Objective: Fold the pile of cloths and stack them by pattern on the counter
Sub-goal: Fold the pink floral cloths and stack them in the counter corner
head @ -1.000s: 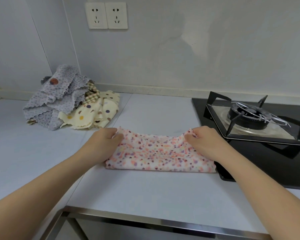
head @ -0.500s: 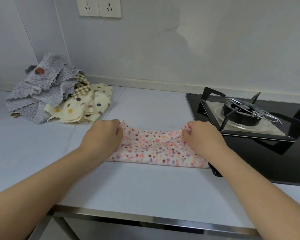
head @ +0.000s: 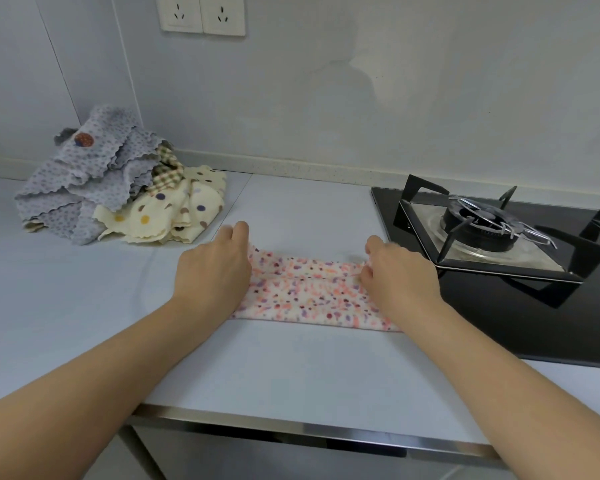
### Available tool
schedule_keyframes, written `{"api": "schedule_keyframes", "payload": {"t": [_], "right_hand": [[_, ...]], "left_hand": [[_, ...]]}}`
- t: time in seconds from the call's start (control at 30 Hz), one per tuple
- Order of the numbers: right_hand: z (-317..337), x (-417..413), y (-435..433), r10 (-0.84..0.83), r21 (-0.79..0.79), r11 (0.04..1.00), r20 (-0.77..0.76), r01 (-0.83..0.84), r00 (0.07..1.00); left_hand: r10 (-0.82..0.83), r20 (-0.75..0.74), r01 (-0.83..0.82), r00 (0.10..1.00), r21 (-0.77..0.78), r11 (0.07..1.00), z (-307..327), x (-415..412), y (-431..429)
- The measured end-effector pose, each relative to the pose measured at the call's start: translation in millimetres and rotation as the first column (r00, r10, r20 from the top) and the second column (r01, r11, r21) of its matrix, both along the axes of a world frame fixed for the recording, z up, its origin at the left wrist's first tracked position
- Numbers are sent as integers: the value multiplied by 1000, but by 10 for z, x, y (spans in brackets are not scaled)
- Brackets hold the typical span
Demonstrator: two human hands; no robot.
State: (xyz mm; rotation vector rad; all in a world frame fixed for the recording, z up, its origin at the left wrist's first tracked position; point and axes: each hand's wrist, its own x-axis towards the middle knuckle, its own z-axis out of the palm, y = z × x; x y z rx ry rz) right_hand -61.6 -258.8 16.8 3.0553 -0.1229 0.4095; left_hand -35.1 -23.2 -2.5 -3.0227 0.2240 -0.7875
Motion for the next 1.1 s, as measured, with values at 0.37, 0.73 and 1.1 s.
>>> {"api": "schedule_keyframes", "payload": {"t": [0.37,0.73,1.1], "right_hand": [[-69,-32,88,272,132,953,20,-272,962],[-72,-2,70,356,189,928,-203,-321,912],[-132,-14,199,483,230,867,-175,-441,858]], "left_hand": [[-383,9,382,924,66,922,40,-41,111],[-453,-516,513,727,-32,858,11,-173,56],[-400,-555,440,729,-69,896,54,-193,32]]}}
